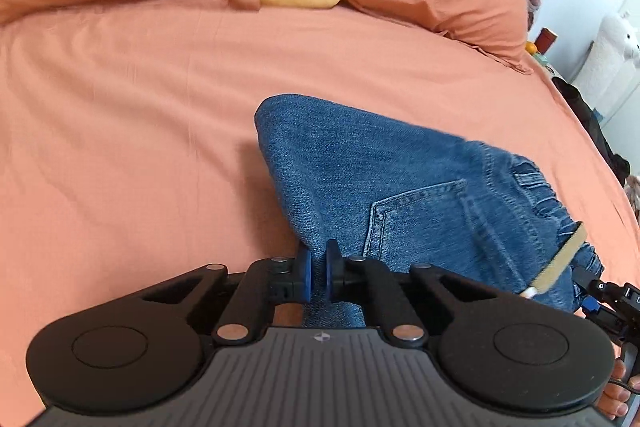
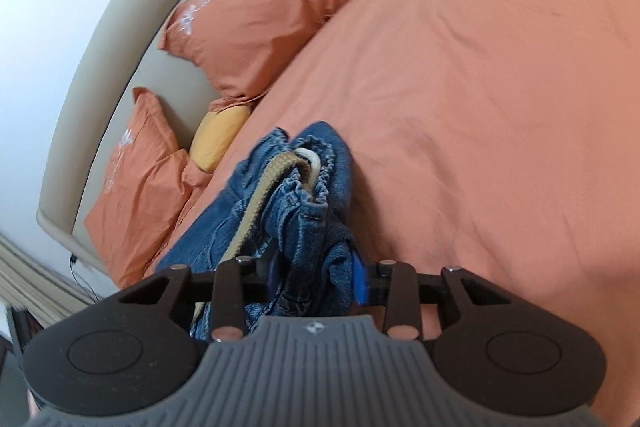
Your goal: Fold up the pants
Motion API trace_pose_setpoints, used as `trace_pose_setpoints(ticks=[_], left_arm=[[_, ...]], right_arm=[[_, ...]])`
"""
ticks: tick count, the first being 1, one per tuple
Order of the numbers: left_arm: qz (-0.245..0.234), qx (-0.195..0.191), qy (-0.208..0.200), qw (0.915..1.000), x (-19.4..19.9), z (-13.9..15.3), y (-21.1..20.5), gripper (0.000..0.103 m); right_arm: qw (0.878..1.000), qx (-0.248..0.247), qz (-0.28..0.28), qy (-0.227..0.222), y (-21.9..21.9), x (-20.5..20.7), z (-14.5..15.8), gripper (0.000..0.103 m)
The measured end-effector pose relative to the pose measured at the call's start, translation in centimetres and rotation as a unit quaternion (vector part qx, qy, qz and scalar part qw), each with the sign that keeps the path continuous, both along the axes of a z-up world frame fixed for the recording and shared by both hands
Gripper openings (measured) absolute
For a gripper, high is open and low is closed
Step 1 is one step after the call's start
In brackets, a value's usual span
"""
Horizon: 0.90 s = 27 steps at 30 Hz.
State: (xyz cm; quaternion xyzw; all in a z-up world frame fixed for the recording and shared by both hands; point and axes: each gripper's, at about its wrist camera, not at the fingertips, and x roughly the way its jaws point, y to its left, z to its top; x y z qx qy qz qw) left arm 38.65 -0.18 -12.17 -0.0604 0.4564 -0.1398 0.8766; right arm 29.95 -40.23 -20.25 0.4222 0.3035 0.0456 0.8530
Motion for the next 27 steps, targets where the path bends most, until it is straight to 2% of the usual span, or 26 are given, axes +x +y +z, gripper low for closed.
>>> trace_pose_setpoints(ticks=[8, 12, 17, 22, 27], left_arm=[[-0.011, 0.051, -0.032, 0.9981, -1.7, 6.3, 1.8, 0.006], [0.006, 0.072, -0.042, 0.9965, -3.4, 8.8, 6.6, 0.006], [0.04, 0.103, -0.053, 0.9924, -5.1, 11.0, 13.6, 0.006], [0.064, 0.133, -0.05, 0.9877, -5.6, 11.8, 20.0, 0.006], [0.086, 0.138, -0.03, 0.9862, -5.4, 9.5, 25.8, 0.006]], right_arm=[[0.999, -0.006, 0.04, -0.024, 4.4, -0.9, 4.1, 0.03], [0.996, 0.002, 0.082, -0.035, 9.2, -0.4, 6.1, 0.03], [0.989, 0.002, 0.139, -0.048, 17.3, 0.2, 8.2, 0.03], [0.98, -0.008, 0.189, -0.055, 26.0, 0.6, 9.7, 0.03], [0.974, -0.02, 0.224, -0.038, 33.2, 0.3, 9.4, 0.03]])
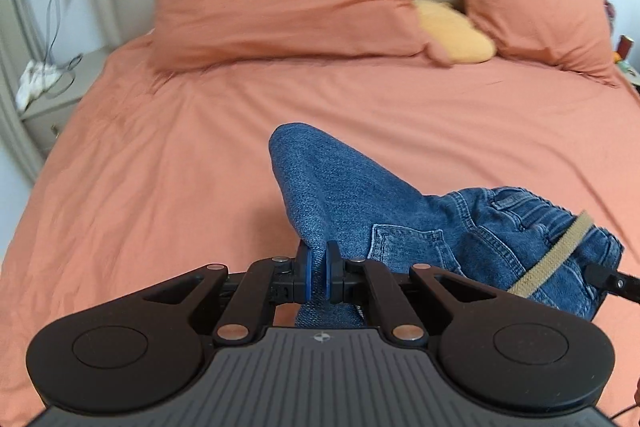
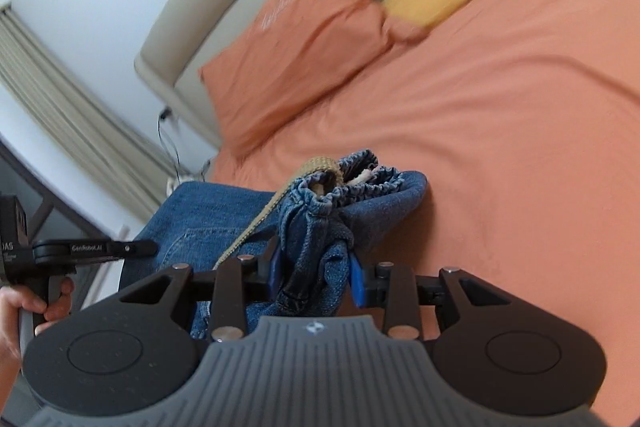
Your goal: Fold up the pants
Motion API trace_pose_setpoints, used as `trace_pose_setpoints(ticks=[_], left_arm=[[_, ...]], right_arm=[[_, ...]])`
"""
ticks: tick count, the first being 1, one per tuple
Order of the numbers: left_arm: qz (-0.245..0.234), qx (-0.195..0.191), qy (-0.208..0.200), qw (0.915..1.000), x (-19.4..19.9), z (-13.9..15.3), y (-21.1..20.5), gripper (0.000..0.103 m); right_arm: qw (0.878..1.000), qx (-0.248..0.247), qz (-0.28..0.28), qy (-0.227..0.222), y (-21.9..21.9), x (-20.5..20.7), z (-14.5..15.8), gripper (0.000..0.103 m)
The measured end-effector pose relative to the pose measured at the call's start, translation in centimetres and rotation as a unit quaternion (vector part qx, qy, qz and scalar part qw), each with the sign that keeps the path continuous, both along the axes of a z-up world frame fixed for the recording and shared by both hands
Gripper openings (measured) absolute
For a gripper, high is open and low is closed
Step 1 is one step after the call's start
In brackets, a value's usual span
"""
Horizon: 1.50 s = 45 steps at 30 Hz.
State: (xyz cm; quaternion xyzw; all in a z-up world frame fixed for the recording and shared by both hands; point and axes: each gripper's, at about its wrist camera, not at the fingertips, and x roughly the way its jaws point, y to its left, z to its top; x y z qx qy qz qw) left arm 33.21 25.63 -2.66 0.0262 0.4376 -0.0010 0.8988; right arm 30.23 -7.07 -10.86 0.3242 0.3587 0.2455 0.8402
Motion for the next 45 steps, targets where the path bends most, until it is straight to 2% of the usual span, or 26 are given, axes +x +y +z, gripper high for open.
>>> trace_pose_setpoints(ticks=[4, 6, 10, 12, 16, 19, 21, 25, 27, 28, 29, 32, 37, 38, 39, 42, 45], left_arm=[[0.017, -0.023, 0.02, 0.9994, -0.4, -4.0, 3.6, 0.006], [0.024, -0.029, 0.027, 0.9989, -0.6, -6.3, 4.7, 0.006], [0.042, -0.047, 0.035, 0.9974, -0.5, -9.8, 7.0, 0.006], [0.051, -0.066, 0.035, 0.9959, -0.6, -10.7, 8.3, 0.006], [0.041, -0.068, 0.043, 0.9959, -0.3, -12.2, 8.7, 0.006], [0.042, -0.062, 0.054, 0.9957, 0.0, -13.1, 8.3, 0.008], [0.043, -0.049, 0.057, 0.9963, 0.0, -12.9, 8.0, 0.013], [0.049, -0.016, 0.062, 0.9967, -0.4, -10.7, 7.8, 0.02], [0.044, -0.002, 0.053, 0.9977, -1.3, -8.4, 7.9, 0.02], [0.04, 0.006, 0.043, 0.9982, -1.8, -7.0, 8.0, 0.02], [0.037, 0.016, 0.035, 0.9986, -2.5, -5.5, 8.0, 0.023], [0.018, 0.054, 0.018, 0.9982, -4.6, -0.7, 7.5, 0.024], [-0.008, 0.11, -0.012, 0.9938, -9.7, 7.1, 5.9, 0.029], [-0.011, 0.119, -0.02, 0.9926, -10.8, 8.5, 5.3, 0.031], [-0.009, 0.126, -0.029, 0.9916, -12.2, 9.8, 5.0, 0.036], [-0.011, 0.132, -0.052, 0.9898, -16.0, 12.2, 3.4, 0.049], [-0.007, 0.133, -0.079, 0.988, -20.4, 12.8, 1.0, 0.055]], right_arm=[[0.999, -0.028, 0.027, 0.017, 3.8, -1.1, -1.6, 0.03], [0.998, -0.048, 0.033, 0.024, 4.7, -1.9, -2.6, 0.03], [0.994, -0.08, 0.027, 0.067, 5.3, -2.8, -5.1, 0.03], [0.993, -0.079, 0.016, 0.088, 5.2, -2.7, -6.4, 0.031], [0.99, -0.073, -0.003, 0.118, 5.0, -2.6, -8.5, 0.031], [0.99, -0.084, -0.005, 0.116, 5.3, -2.5, -8.9, 0.033], [0.989, -0.098, -0.003, 0.114, 6.0, -1.8, -8.6, 0.033], [0.985, -0.096, 0.006, 0.14, 5.9, -0.5, -7.7, 0.036], [0.986, -0.093, 0.016, 0.138, 6.0, 0.1, -6.6, 0.04], [0.986, -0.097, 0.023, 0.132, 5.9, 0.0, -6.0, 0.045], [0.986, -0.114, 0.028, 0.12, 6.0, -0.3, -5.1, 0.049], [0.98, -0.187, 0.048, 0.044, 6.7, -1.9, -1.5, 0.049], [0.964, -0.247, 0.075, -0.069, 7.0, -5.8, 5.8, 0.055], [0.96, -0.255, 0.077, -0.088, 6.9, -6.8, 7.2, 0.059], [0.957, -0.26, 0.077, -0.104, 6.6, -7.8, 8.5, 0.061], [0.953, -0.258, 0.083, -0.134, 5.6, -11.2, 11.7, 0.066], [0.947, -0.265, 0.083, -0.161, 4.7, -14.8, 13.7, 0.074]])
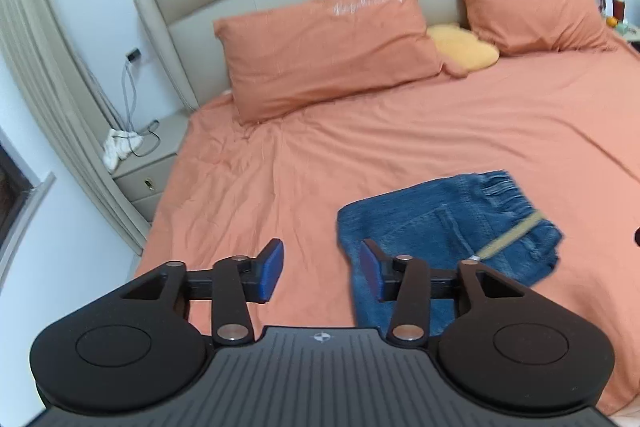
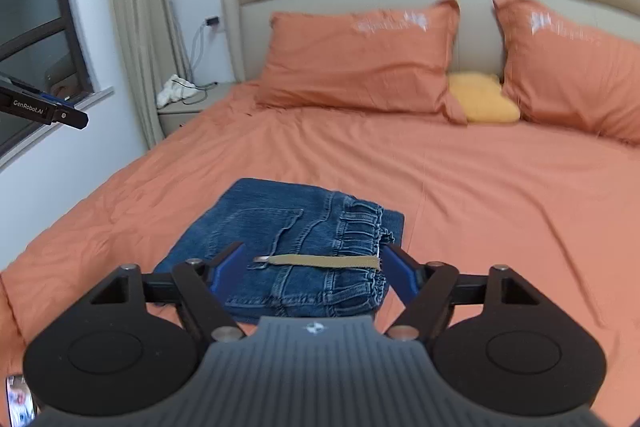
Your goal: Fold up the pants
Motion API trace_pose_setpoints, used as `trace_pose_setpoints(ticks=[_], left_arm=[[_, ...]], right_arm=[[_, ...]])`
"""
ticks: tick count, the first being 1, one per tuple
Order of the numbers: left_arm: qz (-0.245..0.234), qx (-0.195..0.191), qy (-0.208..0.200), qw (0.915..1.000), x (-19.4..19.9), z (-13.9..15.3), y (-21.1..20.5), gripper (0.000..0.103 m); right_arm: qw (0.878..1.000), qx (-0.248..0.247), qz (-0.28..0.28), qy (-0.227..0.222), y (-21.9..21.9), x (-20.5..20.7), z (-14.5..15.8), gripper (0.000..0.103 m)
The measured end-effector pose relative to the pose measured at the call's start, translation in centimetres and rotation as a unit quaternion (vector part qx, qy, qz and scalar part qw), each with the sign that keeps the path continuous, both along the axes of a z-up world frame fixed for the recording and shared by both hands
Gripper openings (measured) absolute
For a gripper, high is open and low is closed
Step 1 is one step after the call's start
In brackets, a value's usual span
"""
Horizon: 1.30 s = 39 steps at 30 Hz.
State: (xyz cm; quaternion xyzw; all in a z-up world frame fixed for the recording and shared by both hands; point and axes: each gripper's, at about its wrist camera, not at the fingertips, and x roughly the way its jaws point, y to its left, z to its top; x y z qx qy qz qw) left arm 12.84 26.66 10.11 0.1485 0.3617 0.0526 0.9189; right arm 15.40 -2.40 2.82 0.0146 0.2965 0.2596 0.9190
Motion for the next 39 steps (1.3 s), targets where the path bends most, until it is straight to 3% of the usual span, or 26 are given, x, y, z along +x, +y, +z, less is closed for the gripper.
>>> trace_pose_setpoints(ticks=[2, 4, 6, 7, 10, 14, 20, 26, 39], left_arm=[[0.004, -0.003, -0.016, 0.9999, -2.7, -0.3, -1.8, 0.058], [-0.004, -0.008, -0.042, 0.9991, -5.6, -0.9, -3.6, 0.059], [-0.005, -0.015, -0.066, 0.9977, -8.0, -1.6, -5.1, 0.07], [-0.002, -0.014, -0.072, 0.9973, -9.0, -2.1, -5.8, 0.07], [0.006, -0.01, -0.076, 0.997, -11.2, -3.7, -8.1, 0.07], [0.026, -0.016, -0.084, 0.9961, -13.1, -5.7, -10.3, 0.077], [0.048, -0.056, -0.064, 0.9952, -13.6, -8.6, -11.6, 0.077], [0.069, -0.061, -0.027, 0.9954, -13.1, -11.3, -11.9, 0.077], [0.07, -0.077, -0.008, 0.9946, -12.5, -12.5, -11.6, 0.077]], right_arm=[[1.0, -0.014, 0.0, -0.027, -0.2, -2.7, 0.7, 0.084], [0.999, -0.011, -0.001, -0.05, -0.7, -5.4, 1.1, 0.086], [0.998, -0.008, -0.008, -0.065, -1.0, -7.8, 1.0, 0.093], [0.997, -0.006, -0.02, -0.073, -1.3, -9.0, 0.9, 0.098], [0.995, 0.002, -0.039, -0.096, -1.7, -12.4, 0.5, 0.098], [0.995, -0.001, -0.048, -0.082, -1.4, -14.3, -0.1, 0.098], [0.997, 0.001, -0.067, -0.041, -0.8, -14.4, -1.8, 0.098], [0.998, -0.012, -0.061, -0.017, 0.2, -13.6, -3.6, 0.098], [0.998, -0.023, -0.054, -0.007, 1.2, -12.8, -4.5, 0.098]])
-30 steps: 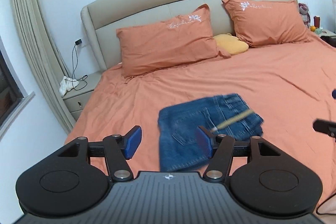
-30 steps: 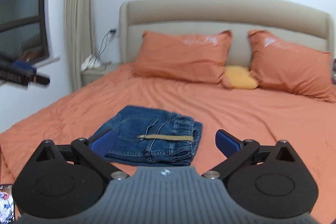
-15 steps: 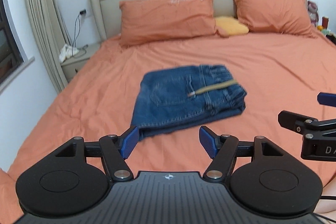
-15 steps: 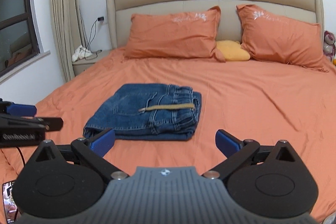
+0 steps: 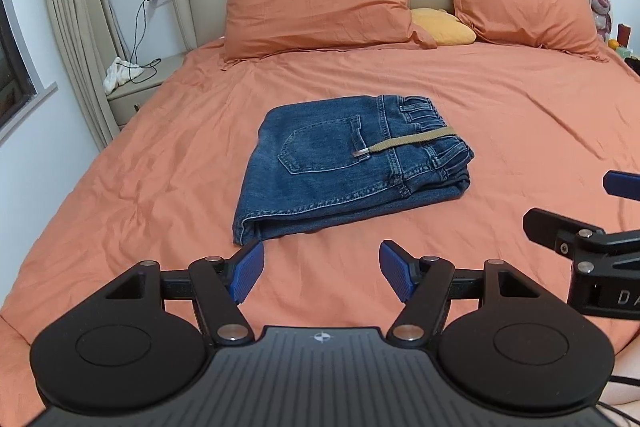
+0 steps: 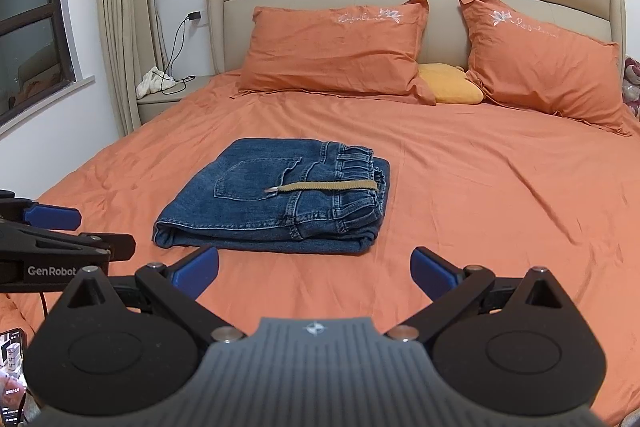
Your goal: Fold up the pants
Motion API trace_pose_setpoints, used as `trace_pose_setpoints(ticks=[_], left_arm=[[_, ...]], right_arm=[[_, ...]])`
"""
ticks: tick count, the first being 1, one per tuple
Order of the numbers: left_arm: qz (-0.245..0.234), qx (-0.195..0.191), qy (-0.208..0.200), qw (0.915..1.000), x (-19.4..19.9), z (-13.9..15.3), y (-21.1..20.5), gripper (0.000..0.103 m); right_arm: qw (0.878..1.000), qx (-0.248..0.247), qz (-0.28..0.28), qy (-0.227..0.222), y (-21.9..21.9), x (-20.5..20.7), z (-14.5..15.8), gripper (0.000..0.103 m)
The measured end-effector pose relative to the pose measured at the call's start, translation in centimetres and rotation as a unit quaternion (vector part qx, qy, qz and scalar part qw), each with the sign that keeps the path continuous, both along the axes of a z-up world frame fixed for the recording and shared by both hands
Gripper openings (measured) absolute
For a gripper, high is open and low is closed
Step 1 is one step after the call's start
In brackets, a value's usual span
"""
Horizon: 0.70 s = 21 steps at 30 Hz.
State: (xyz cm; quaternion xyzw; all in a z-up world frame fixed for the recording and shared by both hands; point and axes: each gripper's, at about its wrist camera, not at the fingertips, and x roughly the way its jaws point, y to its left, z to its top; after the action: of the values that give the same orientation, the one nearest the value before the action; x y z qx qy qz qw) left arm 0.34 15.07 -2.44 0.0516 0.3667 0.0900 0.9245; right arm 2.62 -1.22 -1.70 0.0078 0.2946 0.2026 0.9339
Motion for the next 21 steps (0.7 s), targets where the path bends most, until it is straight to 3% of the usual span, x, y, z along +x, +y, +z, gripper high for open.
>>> trace_pose_setpoints(ticks=[21], left_arm=[[-0.004, 0.002, -0.001, 1.0, -0.09, 0.02, -0.34, 0.078]], right_arm=[[1.0, -0.004, 0.009, -0.005, 0.15, -0.5, 0.28, 0.098]])
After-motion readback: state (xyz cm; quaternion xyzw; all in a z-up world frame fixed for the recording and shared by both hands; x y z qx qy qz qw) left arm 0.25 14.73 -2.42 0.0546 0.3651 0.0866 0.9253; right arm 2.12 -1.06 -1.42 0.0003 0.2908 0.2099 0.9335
